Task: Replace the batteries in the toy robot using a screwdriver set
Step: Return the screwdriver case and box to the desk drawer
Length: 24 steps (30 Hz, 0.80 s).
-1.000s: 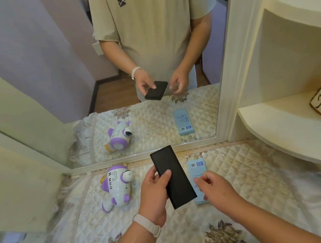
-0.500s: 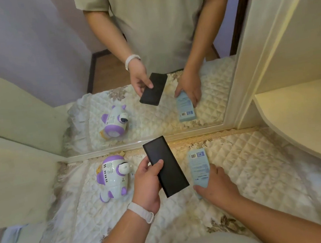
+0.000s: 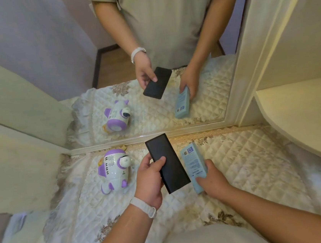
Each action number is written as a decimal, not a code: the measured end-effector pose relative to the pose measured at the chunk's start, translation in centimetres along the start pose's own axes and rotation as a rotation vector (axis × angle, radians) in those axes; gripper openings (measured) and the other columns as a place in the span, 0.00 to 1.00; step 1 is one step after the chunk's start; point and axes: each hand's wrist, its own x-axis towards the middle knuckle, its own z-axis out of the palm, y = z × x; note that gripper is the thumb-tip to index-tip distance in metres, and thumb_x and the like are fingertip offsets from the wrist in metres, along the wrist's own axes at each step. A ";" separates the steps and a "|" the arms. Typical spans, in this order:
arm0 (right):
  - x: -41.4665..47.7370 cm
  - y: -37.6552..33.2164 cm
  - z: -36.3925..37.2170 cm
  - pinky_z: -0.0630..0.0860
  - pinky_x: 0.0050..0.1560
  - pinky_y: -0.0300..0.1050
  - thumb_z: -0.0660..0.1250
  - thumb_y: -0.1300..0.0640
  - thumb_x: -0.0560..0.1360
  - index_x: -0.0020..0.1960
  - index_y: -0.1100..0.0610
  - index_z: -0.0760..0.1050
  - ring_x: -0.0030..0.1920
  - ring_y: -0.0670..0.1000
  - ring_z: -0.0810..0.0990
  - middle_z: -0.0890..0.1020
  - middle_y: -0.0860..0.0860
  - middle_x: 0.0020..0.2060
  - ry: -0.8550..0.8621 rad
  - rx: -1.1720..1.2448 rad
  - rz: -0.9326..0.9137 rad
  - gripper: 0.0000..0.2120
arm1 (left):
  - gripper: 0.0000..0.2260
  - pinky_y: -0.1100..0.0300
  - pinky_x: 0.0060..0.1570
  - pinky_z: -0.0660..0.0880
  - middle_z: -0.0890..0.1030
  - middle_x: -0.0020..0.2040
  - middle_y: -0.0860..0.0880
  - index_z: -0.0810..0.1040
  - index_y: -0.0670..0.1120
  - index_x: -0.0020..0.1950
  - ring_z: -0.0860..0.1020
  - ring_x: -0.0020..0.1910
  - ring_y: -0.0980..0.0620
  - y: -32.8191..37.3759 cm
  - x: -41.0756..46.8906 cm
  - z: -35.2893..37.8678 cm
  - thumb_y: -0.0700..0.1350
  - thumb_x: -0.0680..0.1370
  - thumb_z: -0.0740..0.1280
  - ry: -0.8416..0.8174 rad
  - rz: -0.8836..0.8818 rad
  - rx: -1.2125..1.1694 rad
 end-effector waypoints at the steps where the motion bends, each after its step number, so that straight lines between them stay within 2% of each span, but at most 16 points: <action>1: -0.4 0.1 -0.1 0.82 0.47 0.51 0.66 0.62 0.76 0.65 0.50 0.63 0.53 0.52 0.78 0.76 0.48 0.56 0.002 0.050 0.007 0.20 | 0.10 0.57 0.36 0.79 0.85 0.48 0.47 0.79 0.49 0.57 0.84 0.41 0.52 0.1 -0.4 -0.2 0.38 0.79 0.66 0.000 0.009 -0.006; 4: -1.9 0.1 -0.2 0.83 0.45 0.55 0.66 0.62 0.76 0.67 0.50 0.63 0.54 0.53 0.79 0.76 0.49 0.57 0.017 0.174 0.010 0.23 | 0.11 0.57 0.37 0.79 0.85 0.50 0.46 0.78 0.49 0.59 0.83 0.43 0.50 0.1 -1.8 -1.2 0.38 0.79 0.66 -0.006 0.026 -0.030; 8: -4.2 -0.8 -0.2 0.83 0.38 0.48 0.66 0.63 0.77 0.65 0.52 0.63 0.52 0.53 0.80 0.76 0.52 0.59 0.008 0.313 -0.029 0.21 | 0.13 0.56 0.39 0.78 0.84 0.53 0.46 0.78 0.48 0.62 0.81 0.47 0.48 -0.2 -3.8 -2.9 0.39 0.79 0.66 0.008 0.045 -0.053; 11: -5.9 -2.2 -0.1 0.82 0.36 0.45 0.66 0.64 0.77 0.64 0.51 0.64 0.52 0.53 0.81 0.77 0.53 0.59 0.006 0.355 -0.088 0.20 | 0.12 0.55 0.42 0.78 0.83 0.52 0.46 0.78 0.47 0.61 0.80 0.47 0.48 -0.2 -5.5 -4.7 0.38 0.79 0.65 0.030 0.081 -0.091; 16: -9.6 -5.6 1.3 0.82 0.39 0.46 0.66 0.64 0.77 0.64 0.52 0.65 0.51 0.53 0.82 0.79 0.52 0.56 -0.078 0.339 -0.199 0.19 | 0.13 0.51 0.46 0.79 0.83 0.54 0.46 0.79 0.48 0.62 0.80 0.48 0.47 0.4 -8.9 -8.9 0.38 0.79 0.65 0.083 0.143 -0.173; 19: -12.2 -7.8 3.3 0.83 0.39 0.45 0.66 0.64 0.77 0.62 0.50 0.66 0.51 0.52 0.83 0.79 0.50 0.55 -0.152 0.293 -0.269 0.18 | 0.13 0.47 0.52 0.79 0.84 0.56 0.46 0.79 0.49 0.62 0.81 0.49 0.48 0.6 -11.5 -12.3 0.38 0.79 0.65 0.124 0.200 -0.221; 22: -15.1 -9.5 6.2 0.82 0.39 0.45 0.67 0.64 0.77 0.61 0.50 0.67 0.51 0.52 0.83 0.80 0.50 0.55 -0.226 0.255 -0.322 0.17 | 0.14 0.49 0.50 0.78 0.84 0.54 0.48 0.79 0.48 0.64 0.81 0.47 0.50 0.3 -14.5 -16.2 0.38 0.79 0.65 0.199 0.260 -0.264; 24: -17.4 -10.2 8.4 0.82 0.38 0.45 0.67 0.64 0.77 0.61 0.50 0.68 0.51 0.52 0.83 0.80 0.50 0.55 -0.272 0.237 -0.339 0.17 | 0.15 0.46 0.55 0.77 0.85 0.55 0.48 0.79 0.49 0.63 0.81 0.49 0.49 -0.2 -16.9 -18.9 0.38 0.79 0.65 0.258 0.286 -0.296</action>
